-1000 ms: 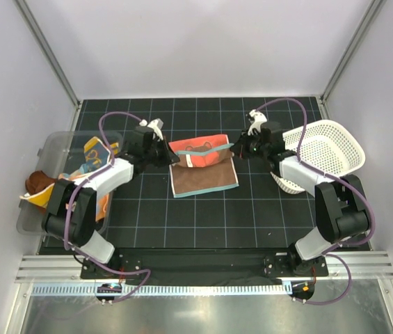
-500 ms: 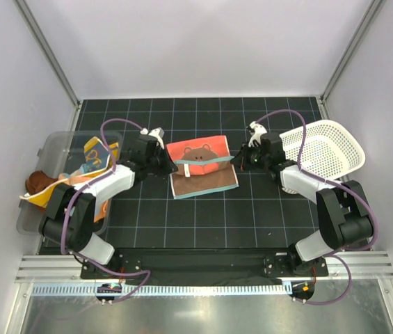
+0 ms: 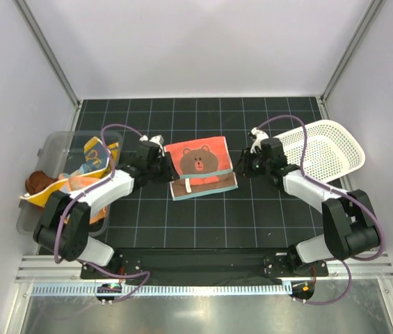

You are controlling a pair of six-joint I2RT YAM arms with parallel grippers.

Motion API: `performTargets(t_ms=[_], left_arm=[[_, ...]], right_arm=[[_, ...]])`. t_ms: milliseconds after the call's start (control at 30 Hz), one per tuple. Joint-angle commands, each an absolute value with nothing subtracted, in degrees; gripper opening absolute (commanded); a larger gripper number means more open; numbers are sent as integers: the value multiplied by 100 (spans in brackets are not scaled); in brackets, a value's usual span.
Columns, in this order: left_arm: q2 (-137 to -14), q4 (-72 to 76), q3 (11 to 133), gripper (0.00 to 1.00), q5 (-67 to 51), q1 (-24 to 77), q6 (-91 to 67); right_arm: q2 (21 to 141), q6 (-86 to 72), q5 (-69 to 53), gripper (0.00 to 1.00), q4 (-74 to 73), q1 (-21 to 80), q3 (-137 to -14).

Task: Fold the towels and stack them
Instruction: Fold the towel

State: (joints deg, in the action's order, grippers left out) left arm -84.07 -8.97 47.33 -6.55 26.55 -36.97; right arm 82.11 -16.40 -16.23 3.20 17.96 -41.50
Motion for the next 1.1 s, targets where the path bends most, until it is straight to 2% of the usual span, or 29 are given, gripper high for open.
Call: performTargets(t_ms=[0, 200, 467, 700, 900, 1067], left_arm=[[-7946, -1405, 4807, 47, -343, 2777, -3867], [-7813, -1907, 5089, 53, -53, 2918, -3902], [-8463, -1758, 5230, 51, -263, 2918, -4236], [-8868, -1485, 4869, 47, -660, 2944, -4491], [-9097, -2416, 4878, 42, 113, 2988, -4570], [-8588, -3100, 4878, 41, 570, 2979, -4509]], right_arm=[[7840, -1670, -1065, 33, -856, 1828, -4551], [7629, -1898, -623, 34, -1898, 1872, -5166], [8436, -1951, -563, 34, -1969, 2179, -5704], [9052, -1986, -89, 33, -1802, 2751, -5432], [9132, -1995, 474, 33, -1793, 2970, -5020], [8728, -2459, 633, 33, -1758, 3339, -4589]])
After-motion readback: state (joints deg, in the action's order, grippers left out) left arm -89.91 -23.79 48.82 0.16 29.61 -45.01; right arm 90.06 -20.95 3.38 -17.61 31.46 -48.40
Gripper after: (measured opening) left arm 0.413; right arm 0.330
